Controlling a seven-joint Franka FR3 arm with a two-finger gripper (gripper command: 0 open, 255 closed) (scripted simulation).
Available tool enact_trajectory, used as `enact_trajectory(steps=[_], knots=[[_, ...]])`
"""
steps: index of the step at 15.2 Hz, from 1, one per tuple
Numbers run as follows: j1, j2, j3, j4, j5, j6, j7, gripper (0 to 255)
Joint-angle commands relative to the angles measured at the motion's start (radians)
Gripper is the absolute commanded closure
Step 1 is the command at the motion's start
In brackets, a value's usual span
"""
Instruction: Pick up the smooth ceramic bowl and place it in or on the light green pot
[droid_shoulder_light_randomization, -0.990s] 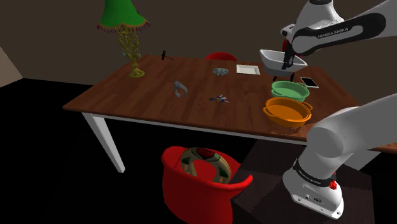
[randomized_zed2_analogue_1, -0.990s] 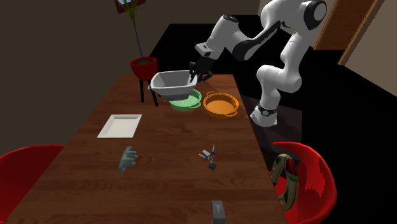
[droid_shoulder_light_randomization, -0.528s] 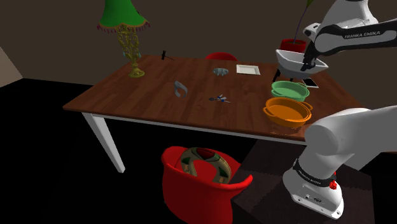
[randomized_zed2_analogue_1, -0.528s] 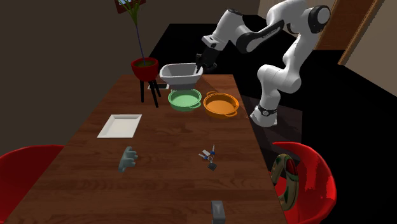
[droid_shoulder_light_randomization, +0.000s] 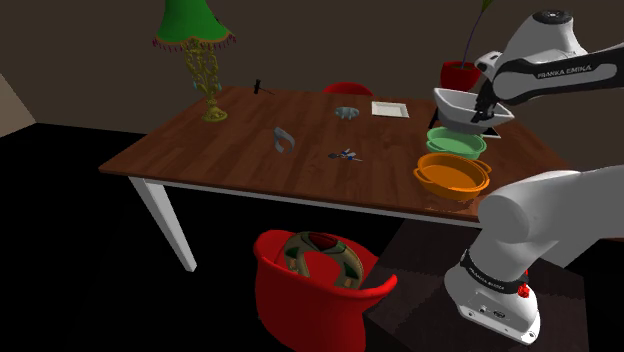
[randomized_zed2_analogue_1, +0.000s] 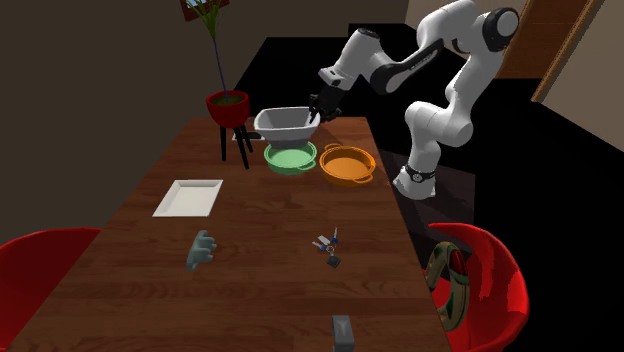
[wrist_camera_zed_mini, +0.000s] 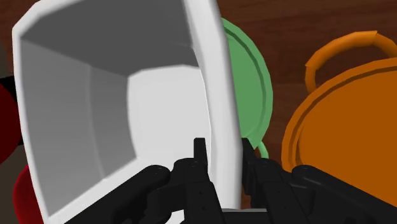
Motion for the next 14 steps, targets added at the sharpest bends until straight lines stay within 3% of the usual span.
enact_trajectory(steps=[1,11,14], knots=[[-0.006,0.013,-0.01,-0.018,-0.015,0.033,0.009,255],[-0.04,0.118,-0.061,-0.096,-0.093,0.214,0.055,255],[-0.046,0.121,-0.054,-0.097,-0.086,0.217,0.05,255]])
